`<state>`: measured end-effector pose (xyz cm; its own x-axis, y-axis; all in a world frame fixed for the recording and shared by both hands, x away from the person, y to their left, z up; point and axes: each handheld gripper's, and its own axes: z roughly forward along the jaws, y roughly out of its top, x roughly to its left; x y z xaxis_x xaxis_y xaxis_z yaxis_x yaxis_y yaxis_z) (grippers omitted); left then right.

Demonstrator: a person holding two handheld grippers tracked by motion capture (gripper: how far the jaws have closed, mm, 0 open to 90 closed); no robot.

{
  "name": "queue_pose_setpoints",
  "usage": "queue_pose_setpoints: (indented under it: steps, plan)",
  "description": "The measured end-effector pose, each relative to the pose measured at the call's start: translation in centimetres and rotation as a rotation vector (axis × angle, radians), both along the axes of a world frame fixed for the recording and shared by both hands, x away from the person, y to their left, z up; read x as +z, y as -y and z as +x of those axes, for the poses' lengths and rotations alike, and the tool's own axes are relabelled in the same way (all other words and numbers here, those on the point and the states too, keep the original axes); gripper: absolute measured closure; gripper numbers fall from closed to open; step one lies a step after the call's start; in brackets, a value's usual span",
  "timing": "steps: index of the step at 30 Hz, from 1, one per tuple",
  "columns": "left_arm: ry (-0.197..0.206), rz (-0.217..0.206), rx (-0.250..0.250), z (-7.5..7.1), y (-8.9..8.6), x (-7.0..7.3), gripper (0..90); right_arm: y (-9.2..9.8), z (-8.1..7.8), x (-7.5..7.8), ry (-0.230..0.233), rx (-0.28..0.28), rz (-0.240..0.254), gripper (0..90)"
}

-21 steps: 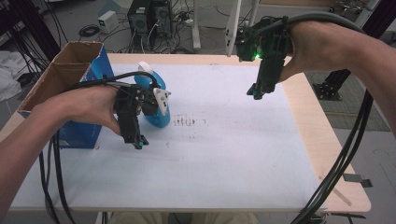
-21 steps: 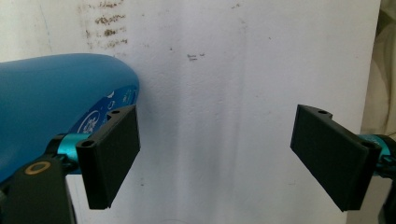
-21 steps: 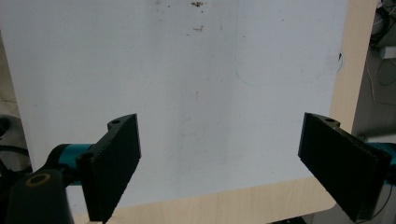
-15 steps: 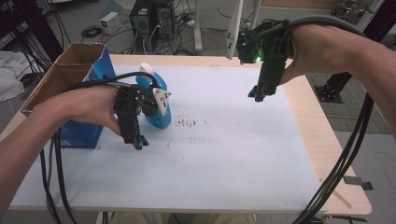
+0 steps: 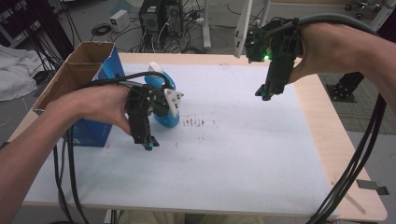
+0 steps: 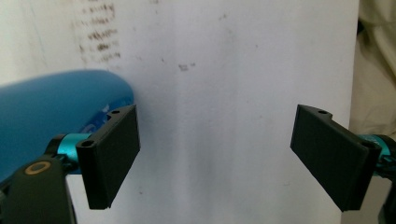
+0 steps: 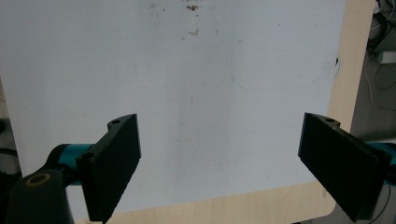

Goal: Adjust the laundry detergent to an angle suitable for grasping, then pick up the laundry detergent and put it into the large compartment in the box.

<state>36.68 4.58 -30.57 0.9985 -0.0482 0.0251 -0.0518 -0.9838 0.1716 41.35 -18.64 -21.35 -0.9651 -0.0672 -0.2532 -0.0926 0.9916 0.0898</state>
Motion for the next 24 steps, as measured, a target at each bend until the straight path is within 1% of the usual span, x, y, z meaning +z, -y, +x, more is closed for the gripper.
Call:
queue_pose_setpoints:
  steps: [1,2,3,4,5,6,7,8,9,10,13,14,17,18,21,23,24]
  plan:
    - [0.000,0.000,0.000,0.0,0.0,0.0,15.8,0.0,0.0,0.0,-0.001,0.000,0.002,12.2]
    - [-0.001,-0.038,-0.024,0.0,0.5,0.8,15.8,0.0,0.1,0.0,-0.002,0.007,0.003,12.2]
    - [-0.001,-0.038,-0.024,0.0,0.5,0.8,15.8,0.0,0.1,0.0,-0.002,0.007,0.003,12.2]
    - [0.007,-0.044,-0.041,0.1,0.9,1.4,15.8,0.0,0.1,0.0,0.000,0.005,0.000,12.2]
    - [0.008,-0.039,-0.048,0.1,1.2,1.8,15.8,0.1,0.1,-0.1,-0.001,-0.003,-0.004,12.2]
    - [0.017,-0.035,-0.062,0.3,1.5,2.2,15.8,0.1,0.2,-0.1,-0.002,-0.004,-0.002,12.2]
    - [0.016,-0.032,-0.071,0.5,1.8,2.5,15.8,0.2,0.3,-0.1,0.000,-0.004,0.000,12.2]
    - [0.013,-0.036,-0.076,0.8,2.0,2.8,15.8,0.3,0.3,-0.1,0.003,-0.010,0.000,12.2]
    - [0.020,-0.040,-0.080,1.1,2.2,3.0,15.8,0.3,0.4,-0.1,0.004,-0.009,0.001,12.2]
    - [-0.003,-0.040,-0.076,1.7,2.3,3.4,15.8,0.3,0.4,-0.1,0.005,-0.010,0.000,12.2]
    - [-0.005,-0.055,-0.082,2.6,2.5,3.7,15.8,0.5,0.1,-0.1,0.005,-0.012,-0.012,12.2]
    - [-0.003,-0.051,-0.080,2.9,2.6,3.8,15.8,0.5,0.1,-0.1,0.008,-0.012,-0.013,12.2]
    - [0.004,-0.062,-0.096,3.8,3.0,4.2,15.9,0.6,0.0,0.0,0.012,-0.019,-0.009,12.2]
    - [0.008,-0.060,-0.099,4.0,3.1,4.3,15.8,0.7,0.0,-0.1,0.013,-0.023,-0.007,12.2]
    - [0.017,-0.033,-0.118,4.8,3.4,4.4,15.8,0.8,-0.1,-0.1,0.016,-0.025,-0.005,12.2]
    - [0.026,-0.029,-0.120,5.4,3.5,4.4,15.9,0.8,-0.2,-0.2,0.014,-0.024,-0.004,12.2]
    - [0.029,-0.032,-0.131,5.7,3.5,4.5,15.9,0.8,-0.2,-0.2,0.016,-0.023,-0.003,12.2]
